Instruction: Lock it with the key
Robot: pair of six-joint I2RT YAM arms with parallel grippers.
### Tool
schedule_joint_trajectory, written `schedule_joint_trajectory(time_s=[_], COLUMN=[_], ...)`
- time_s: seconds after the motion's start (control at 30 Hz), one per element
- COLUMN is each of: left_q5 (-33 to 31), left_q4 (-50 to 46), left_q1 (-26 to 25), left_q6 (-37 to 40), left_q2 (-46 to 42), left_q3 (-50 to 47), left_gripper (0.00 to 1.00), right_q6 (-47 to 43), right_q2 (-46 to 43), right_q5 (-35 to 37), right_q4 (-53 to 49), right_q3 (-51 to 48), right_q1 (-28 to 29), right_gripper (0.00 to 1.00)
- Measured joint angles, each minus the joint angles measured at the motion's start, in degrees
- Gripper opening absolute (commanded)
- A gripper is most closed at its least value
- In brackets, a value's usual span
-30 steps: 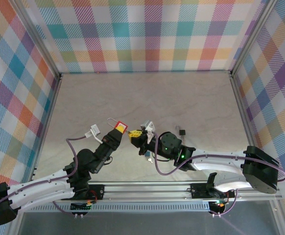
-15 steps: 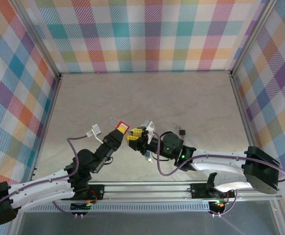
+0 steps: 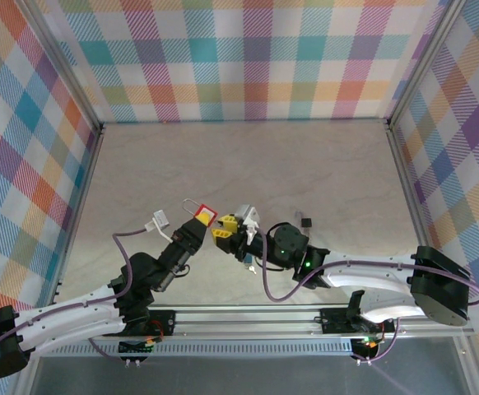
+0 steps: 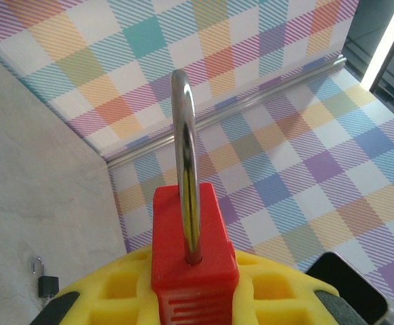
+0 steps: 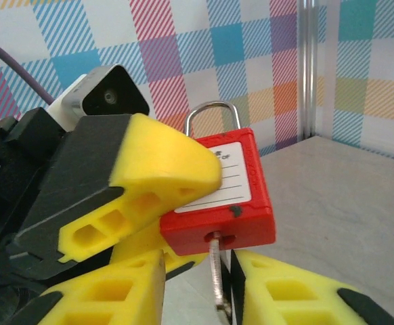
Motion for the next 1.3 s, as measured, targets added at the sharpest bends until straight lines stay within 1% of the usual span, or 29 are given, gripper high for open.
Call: schedule_joint_trajectory(time_s=[0.07, 0.1, 0.17, 0.3, 0.37, 0.43, 0.5, 0.53, 0.7, 0.83, 0.97, 1.13, 1.3], left_q5=[0.0, 0.0, 0.0, -0.3, -0.5, -0.7, -0.7, -0.7, -0.7, -0.3, 0.7, 2.1, 3.7], left_q4=[0.0, 0.0, 0.0, 0.0, -0.1, 0.0, 0.0, 0.0, -0.1, 0.0, 1.6, 5.6, 6.4], left_q1=[0.0, 0.0, 0.0, 0.0, 0.0, 0.0, 0.0, 0.0, 0.0, 0.0, 0.0, 0.0, 0.0], left_q6=[-0.1, -0.2, -0.2, -0.2, -0.2, -0.2, -0.2, -0.2, -0.2, 0.1, 1.4, 2.6, 3.3], left_q2=[0.0, 0.0, -0.1, -0.7, -1.0, -1.0, -1.2, -1.3, -1.9, -1.9, -1.2, 0.1, 0.3], left_q3=[0.0, 0.0, 0.0, -0.2, -0.5, -0.5, -0.6, -0.6, -0.6, -0.6, -0.6, -1.4, -1.7], left_gripper=[0.00, 0.00, 0.00, 0.00, 0.00, 0.00, 0.00, 0.00, 0.00, 0.00, 0.00, 0.00, 0.00], right_q6=[-2.3, -3.4, -5.7, -10.0, -11.6, -12.8, -13.6, -14.1, -13.8, -9.8, -3.1, 7.9, 19.7], right_q2=[0.2, 0.3, 0.8, 1.9, 2.4, 2.6, 2.6, 2.6, 2.6, 2.2, 0.9, -1.0, -2.6], right_q5=[1.0, 1.5, 2.8, 4.9, 5.7, 6.5, 7.4, 7.7, 8.2, 8.3, 7.8, 6.5, 4.6], right_q4=[0.5, 0.9, 2.2, 3.9, 4.5, 4.9, 5.1, 5.2, 5.3, 5.0, 3.8, 1.9, 2.3], right_q3=[0.0, 0.0, 0.0, 0.0, 0.0, 0.0, 0.0, 0.0, 0.0, 0.0, 0.0, -0.1, -1.6], right_q1=[0.6, 0.9, 1.5, 1.8, 1.9, 2.0, 2.0, 2.2, 2.5, 2.6, 2.6, 1.9, 1.0], right_gripper=[0.41, 0.39, 0.35, 0.22, 0.19, 0.09, 0.05, 0.00, 0.00, 0.00, 0.00, 0.00, 0.00])
